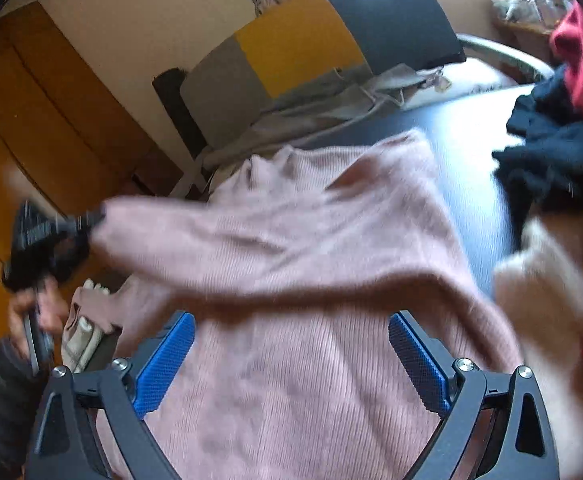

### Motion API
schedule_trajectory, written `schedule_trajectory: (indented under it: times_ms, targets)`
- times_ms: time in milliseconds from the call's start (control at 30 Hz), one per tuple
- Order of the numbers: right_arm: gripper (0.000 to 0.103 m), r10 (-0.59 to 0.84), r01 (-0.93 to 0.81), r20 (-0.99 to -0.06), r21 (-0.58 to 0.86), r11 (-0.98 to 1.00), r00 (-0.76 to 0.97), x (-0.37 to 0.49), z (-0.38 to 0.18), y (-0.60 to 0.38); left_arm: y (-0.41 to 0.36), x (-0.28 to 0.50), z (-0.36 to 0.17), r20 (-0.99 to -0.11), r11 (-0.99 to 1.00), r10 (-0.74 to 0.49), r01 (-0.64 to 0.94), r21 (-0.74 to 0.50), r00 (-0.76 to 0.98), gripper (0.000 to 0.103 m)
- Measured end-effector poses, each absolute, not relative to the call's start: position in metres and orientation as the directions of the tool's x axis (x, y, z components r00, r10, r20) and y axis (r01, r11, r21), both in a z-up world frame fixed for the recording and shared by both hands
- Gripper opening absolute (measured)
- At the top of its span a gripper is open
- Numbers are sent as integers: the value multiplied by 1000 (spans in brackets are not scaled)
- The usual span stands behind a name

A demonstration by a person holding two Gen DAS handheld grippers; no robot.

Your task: Fold clothes

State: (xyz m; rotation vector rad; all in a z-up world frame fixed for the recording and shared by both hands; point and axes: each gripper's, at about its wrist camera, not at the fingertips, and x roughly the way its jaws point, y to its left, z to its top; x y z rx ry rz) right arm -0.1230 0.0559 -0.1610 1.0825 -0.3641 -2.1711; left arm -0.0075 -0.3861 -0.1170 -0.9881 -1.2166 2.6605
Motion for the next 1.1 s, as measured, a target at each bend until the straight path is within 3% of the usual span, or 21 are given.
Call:
schedule_trajectory:
  times_ms: [233, 433, 500, 667, 800, 933, 1100]
  targets:
    - [99, -688, 429, -577, 538, -726, -440, -160, -152, 48, -400, 6, -172, -617, -664, 299, 306, -683, -728, 5]
    - [99, -580, 406, -677, 422, -810, -453, -206, -169, 18, -396, 7, -183, -648, -685, 281, 325, -652, -708, 5]
    - [98, -497, 383, -744, 343, -858, -447, -220, -186, 9, -397, 11, -185, -636, -669, 292, 323, -670, -714, 5]
    - [103, -345, 445, -792, 105, -890, -504, -214, -197, -21, -415, 34, -189, -580, -570, 268, 358, -739, -770, 7]
    - [103, -344, 445, -790, 101, -890, -507, -215, -198, -19, -414, 48, -177, -543, -556, 235, 347, -756, -806, 7]
    - [103, -342, 445, -788, 97, -890, -512, -218, -199, -21, -380, 24, -160, -570, -668, 255, 284, -688, -781, 9]
    - [103, -367, 462, -791, 121, -879, -490, -223, -190, -19, -329, -20, -166, -709, -839, 183, 268, -474, -681, 11]
